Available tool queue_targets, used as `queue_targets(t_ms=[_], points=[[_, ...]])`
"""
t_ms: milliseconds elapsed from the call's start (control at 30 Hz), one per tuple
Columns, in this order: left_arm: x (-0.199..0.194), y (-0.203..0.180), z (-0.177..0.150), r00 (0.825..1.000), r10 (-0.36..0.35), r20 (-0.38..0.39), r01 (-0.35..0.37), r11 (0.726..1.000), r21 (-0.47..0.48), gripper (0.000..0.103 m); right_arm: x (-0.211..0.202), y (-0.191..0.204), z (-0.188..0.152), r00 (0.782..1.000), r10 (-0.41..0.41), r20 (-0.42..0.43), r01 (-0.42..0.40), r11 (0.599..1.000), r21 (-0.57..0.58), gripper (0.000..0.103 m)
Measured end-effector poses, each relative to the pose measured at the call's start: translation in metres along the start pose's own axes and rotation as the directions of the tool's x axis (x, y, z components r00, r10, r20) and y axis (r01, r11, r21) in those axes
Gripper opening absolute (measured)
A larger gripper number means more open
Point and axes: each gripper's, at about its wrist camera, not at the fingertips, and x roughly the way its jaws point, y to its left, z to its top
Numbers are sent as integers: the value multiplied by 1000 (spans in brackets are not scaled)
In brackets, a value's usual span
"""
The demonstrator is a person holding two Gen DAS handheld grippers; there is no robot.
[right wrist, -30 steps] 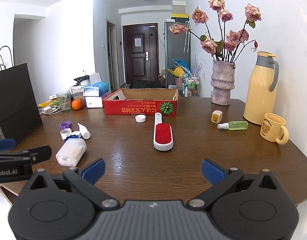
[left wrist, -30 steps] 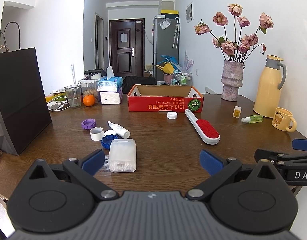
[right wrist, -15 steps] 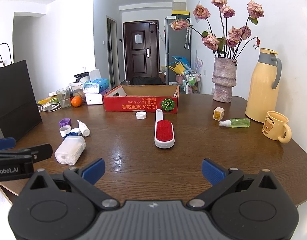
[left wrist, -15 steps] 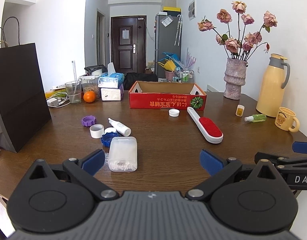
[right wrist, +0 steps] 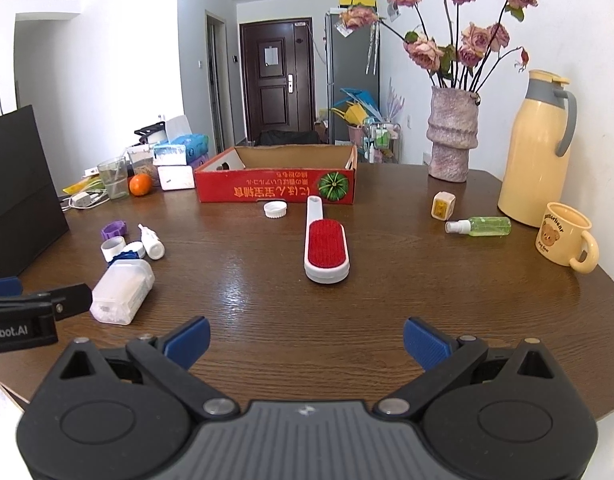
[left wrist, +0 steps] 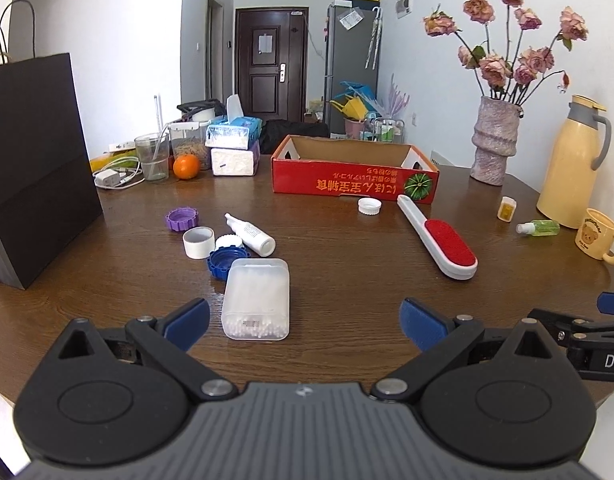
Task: Organize rigid objects
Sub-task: 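Reach the left tool to the clear cotton-swab box and close on it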
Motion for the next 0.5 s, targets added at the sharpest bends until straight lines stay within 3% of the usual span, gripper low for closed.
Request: queue_targets(t_ms=[500], points=[[58,14,14,997,35,-71,-37,999,-15,103,57,-1,18,998,9,-63,-8,1000,12,103]])
